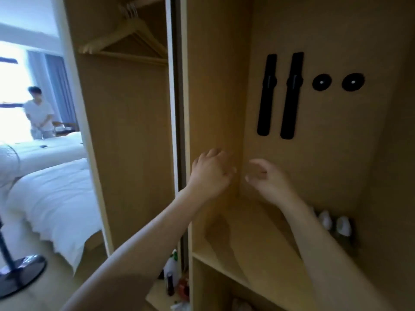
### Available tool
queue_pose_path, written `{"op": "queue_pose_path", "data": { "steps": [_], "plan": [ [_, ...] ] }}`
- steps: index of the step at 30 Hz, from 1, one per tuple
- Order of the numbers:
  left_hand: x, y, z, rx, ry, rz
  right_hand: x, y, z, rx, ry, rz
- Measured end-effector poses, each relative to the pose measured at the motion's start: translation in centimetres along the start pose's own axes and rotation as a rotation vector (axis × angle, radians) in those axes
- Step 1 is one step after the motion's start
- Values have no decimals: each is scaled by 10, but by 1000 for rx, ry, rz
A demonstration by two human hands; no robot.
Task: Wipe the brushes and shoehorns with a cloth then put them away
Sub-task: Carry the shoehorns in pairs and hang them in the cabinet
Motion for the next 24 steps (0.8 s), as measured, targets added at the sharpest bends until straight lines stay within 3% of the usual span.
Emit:
{"op": "queue_pose_path", "data": {
  "steps": [6,24],
  "plan": [
    [-49,78,81,-131,11,-95,86,25,66,-82,-39,141],
    [-243,390,372,-672,13,-332,443,134,333,-368,-163,594]
  ]
}}
Point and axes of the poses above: each hand's wrist, its own y-axis away from the middle knuckle, its own x-axis out of the palm, z = x × y, the point moved 9 cm from there along -y, towards the middle knuckle, and after that the axes turned 7 degrees about z, right-handed, at the moved point
